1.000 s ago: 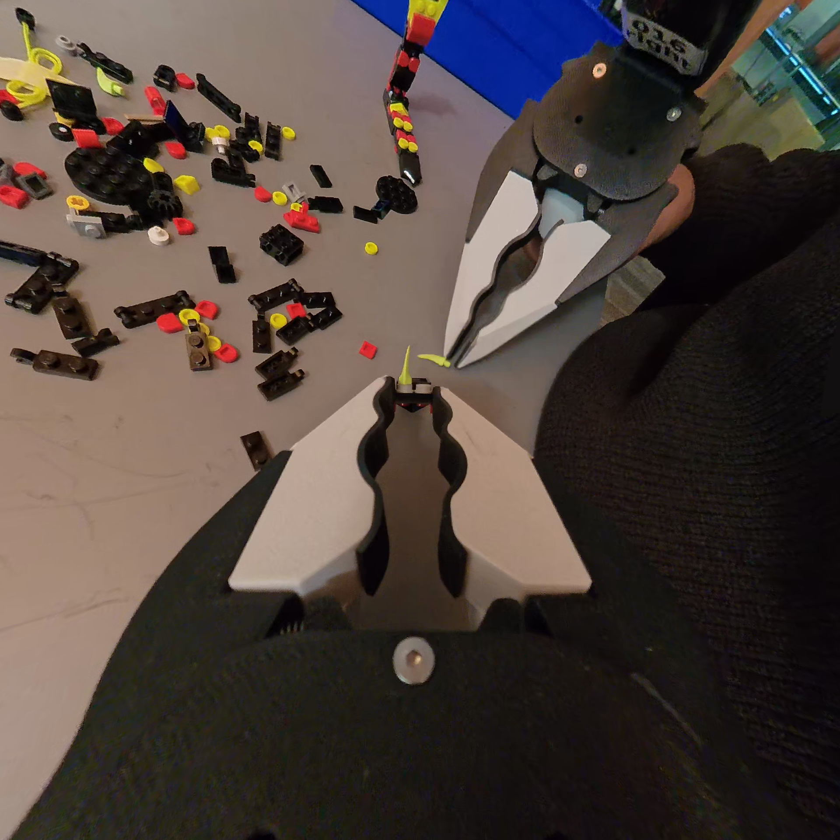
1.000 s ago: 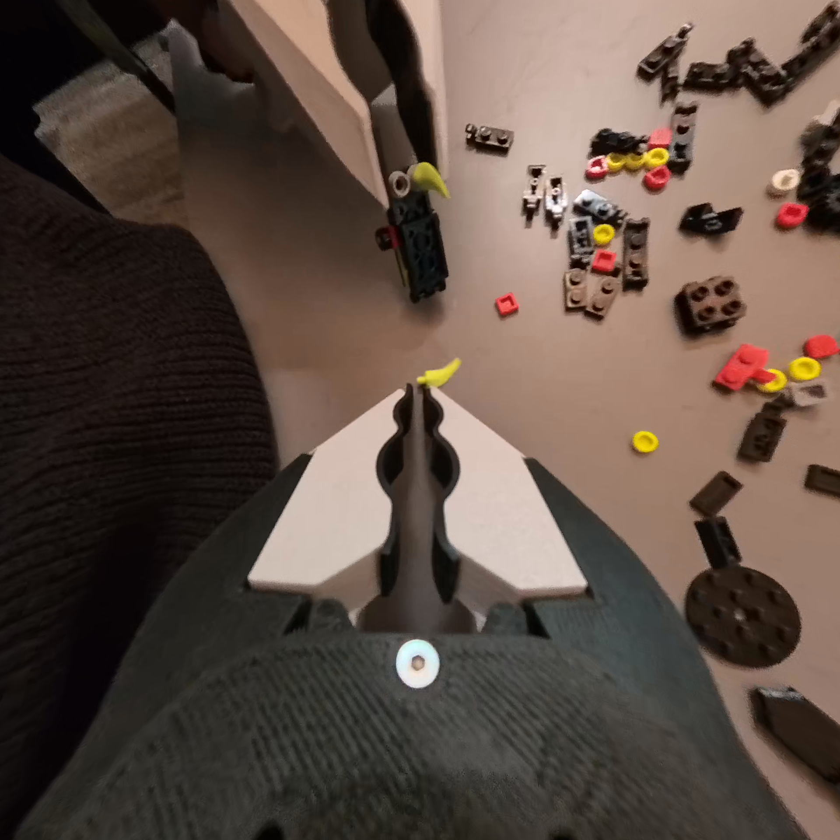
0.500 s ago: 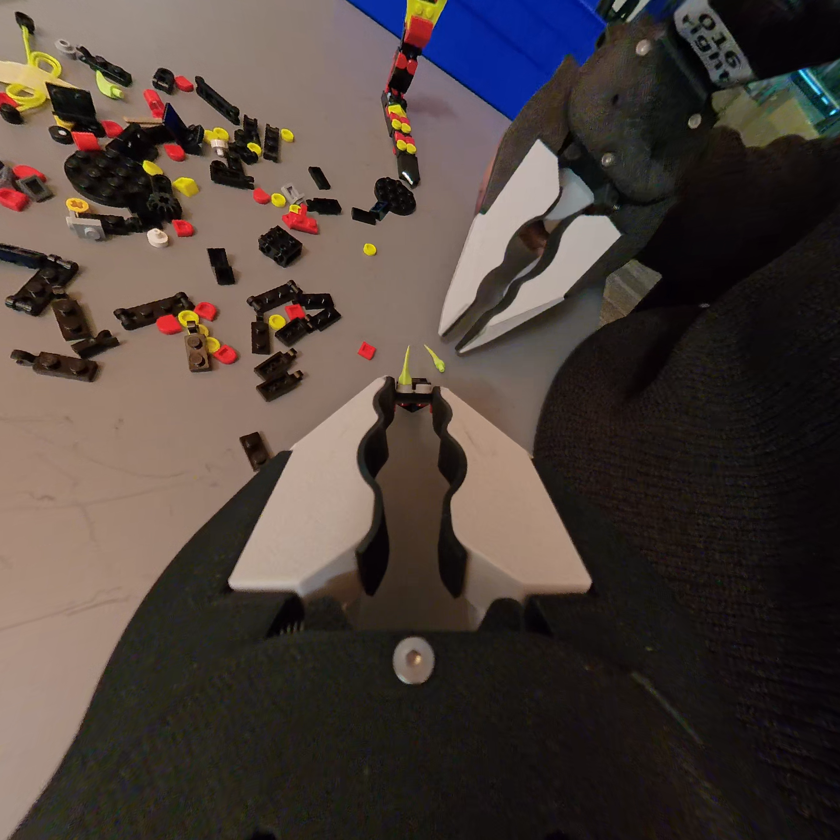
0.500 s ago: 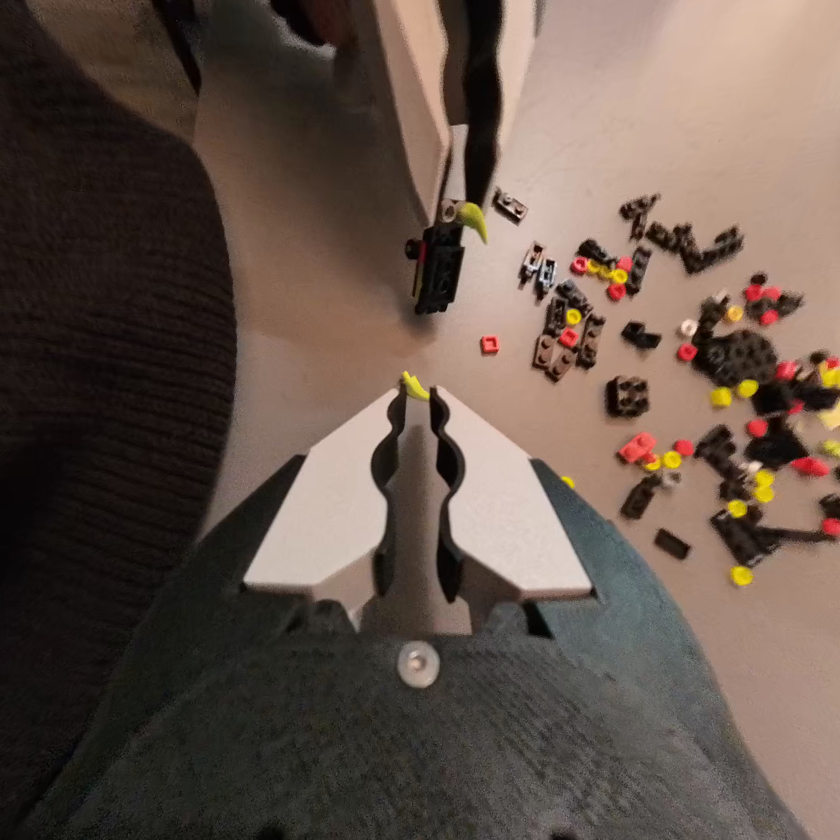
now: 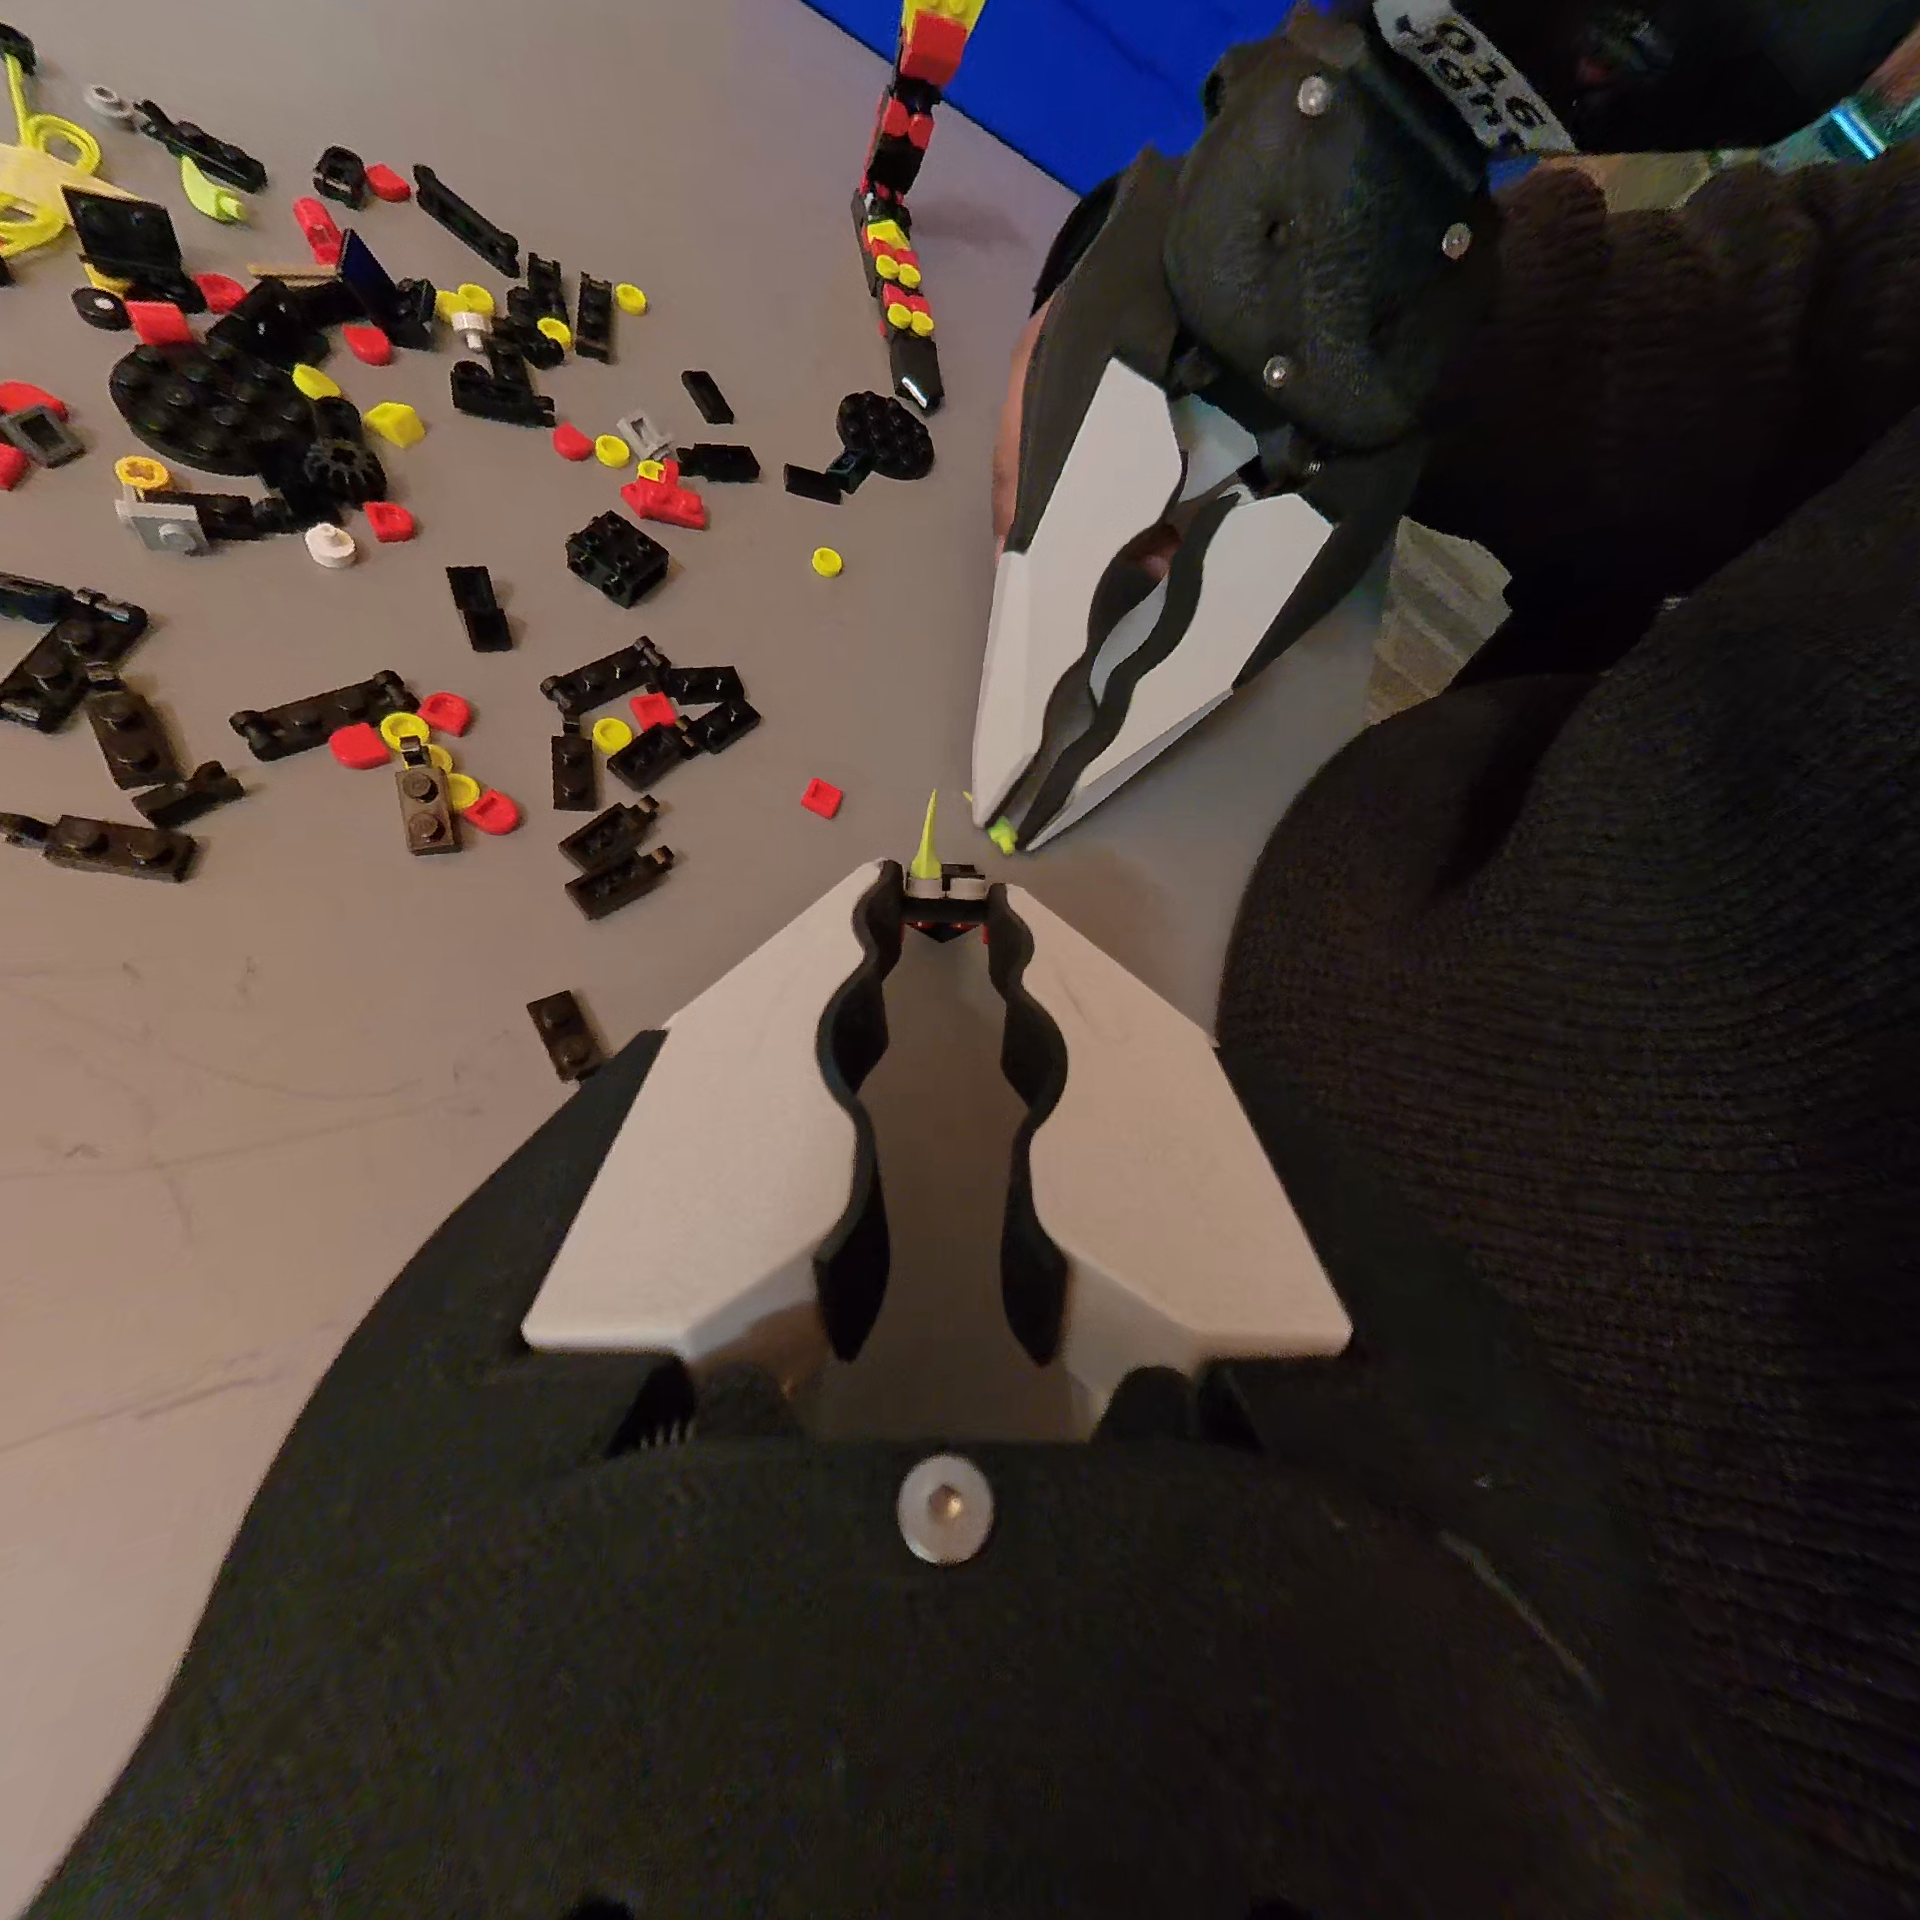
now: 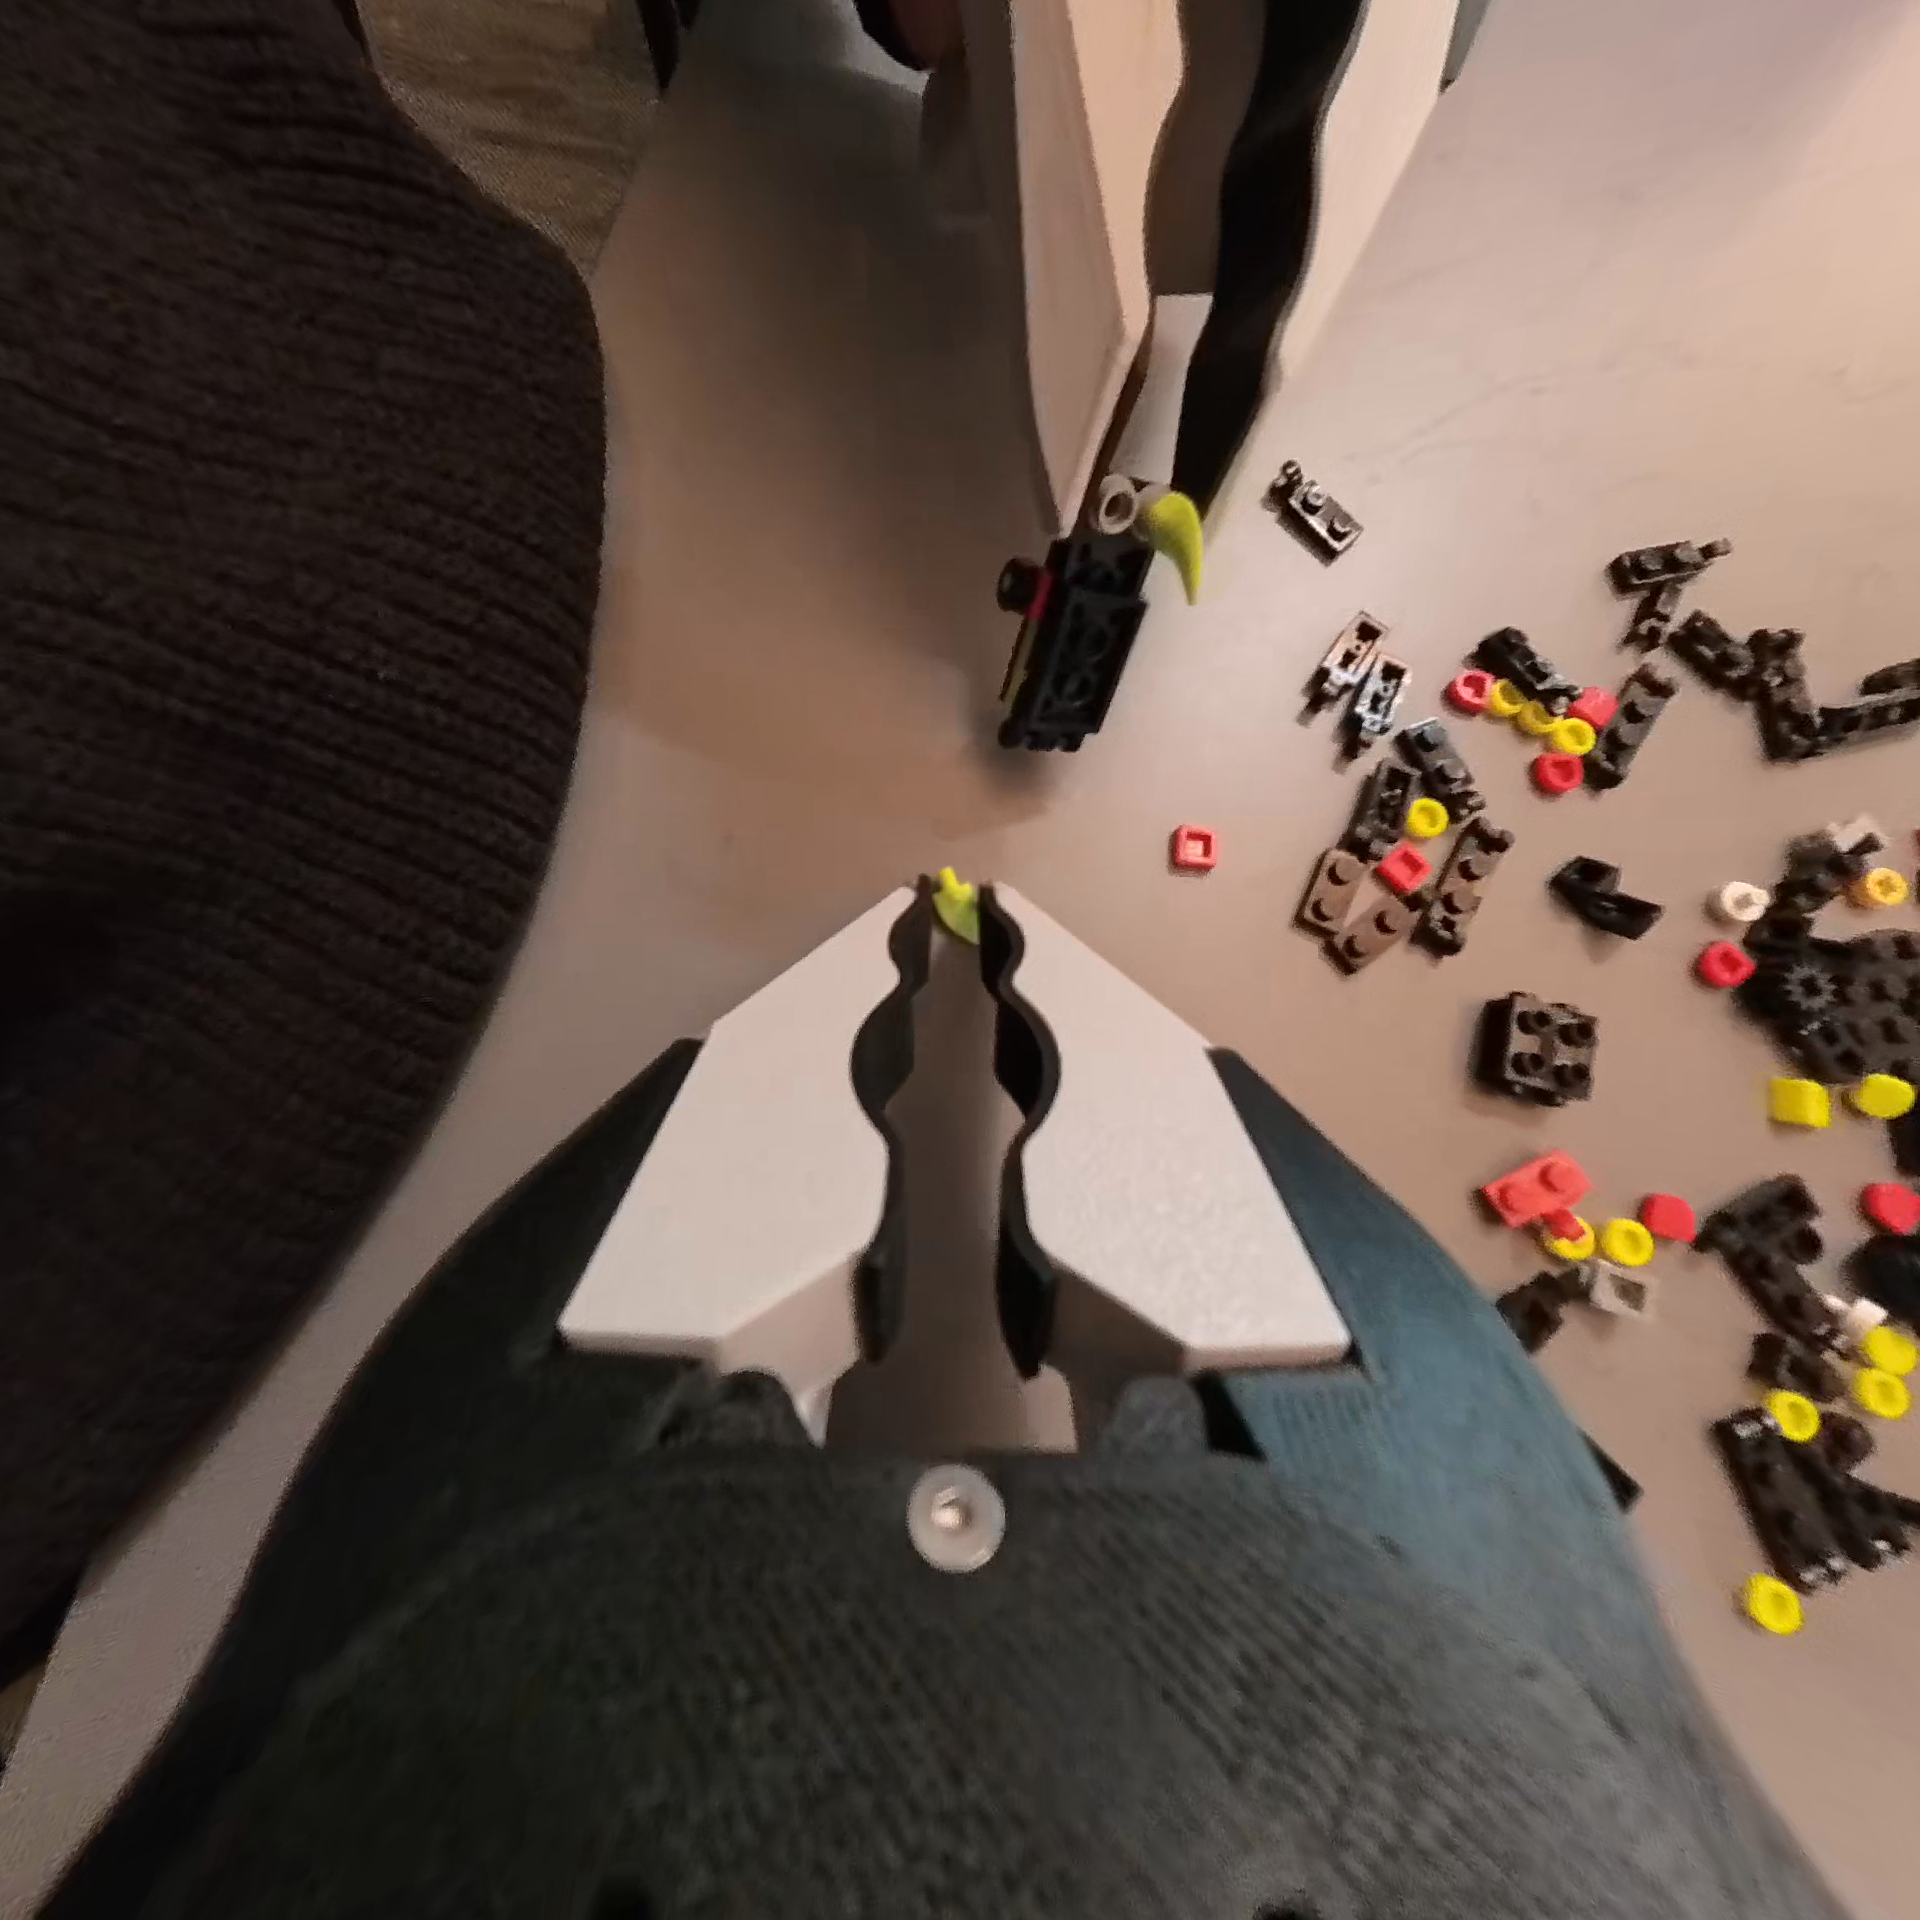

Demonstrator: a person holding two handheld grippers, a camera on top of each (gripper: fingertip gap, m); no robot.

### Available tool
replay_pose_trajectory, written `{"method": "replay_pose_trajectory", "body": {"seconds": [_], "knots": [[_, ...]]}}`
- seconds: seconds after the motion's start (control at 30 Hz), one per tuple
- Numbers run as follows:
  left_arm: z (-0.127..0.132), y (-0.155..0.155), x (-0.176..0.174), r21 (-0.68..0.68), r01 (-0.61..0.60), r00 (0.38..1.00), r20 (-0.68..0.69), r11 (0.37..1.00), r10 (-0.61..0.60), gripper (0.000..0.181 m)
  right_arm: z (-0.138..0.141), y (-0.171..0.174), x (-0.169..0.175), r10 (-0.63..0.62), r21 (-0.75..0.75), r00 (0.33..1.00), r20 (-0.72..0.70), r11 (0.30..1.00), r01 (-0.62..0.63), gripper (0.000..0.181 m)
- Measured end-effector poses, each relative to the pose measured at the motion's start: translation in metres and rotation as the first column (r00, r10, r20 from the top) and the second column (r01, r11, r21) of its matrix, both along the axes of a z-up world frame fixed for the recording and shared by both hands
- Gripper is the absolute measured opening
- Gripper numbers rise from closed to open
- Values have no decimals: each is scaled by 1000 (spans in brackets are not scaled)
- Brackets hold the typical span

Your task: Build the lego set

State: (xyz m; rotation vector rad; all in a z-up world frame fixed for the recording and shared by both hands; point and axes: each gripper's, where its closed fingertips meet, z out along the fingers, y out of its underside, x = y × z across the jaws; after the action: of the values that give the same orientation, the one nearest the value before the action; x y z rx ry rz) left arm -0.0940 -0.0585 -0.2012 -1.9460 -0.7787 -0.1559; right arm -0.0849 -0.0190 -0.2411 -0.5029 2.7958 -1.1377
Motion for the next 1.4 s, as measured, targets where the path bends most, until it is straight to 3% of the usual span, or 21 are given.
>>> {"method": "replay_pose_trajectory", "body": {"seconds": [0.23,0.5,0.67,0.8,1.0,1.2,1.4], "knots": [[-10,3,9,-23,41,998,56,999,-40,14,2,-3,-2,-60,2,994,90,998,60,4],[-21,-1,8,-92,32,998,62,995,-27,18,35,-9,-10,-132,-108,930,344,978,179,3],[-1,0,-4,-28,-26,999,-44,999,25,29,58,-15,-11,-133,-170,854,503,953,249,3],[28,7,-1,120,4,995,-99,993,8,15,69,-21,-8,-113,-199,810,576,941,273,3],[36,16,8,250,27,998,56,968,-42,13,76,-27,-3,-97,-238,828,552,934,268,3],[42,18,10,396,-43,956,282,917,-77,15,83,-27,5,-46,-313,896,442,928,202,3],[47,15,7,471,-91,922,373,878,-105,11,89,-28,3,-64,-358,939,337,914,190,3]]}}
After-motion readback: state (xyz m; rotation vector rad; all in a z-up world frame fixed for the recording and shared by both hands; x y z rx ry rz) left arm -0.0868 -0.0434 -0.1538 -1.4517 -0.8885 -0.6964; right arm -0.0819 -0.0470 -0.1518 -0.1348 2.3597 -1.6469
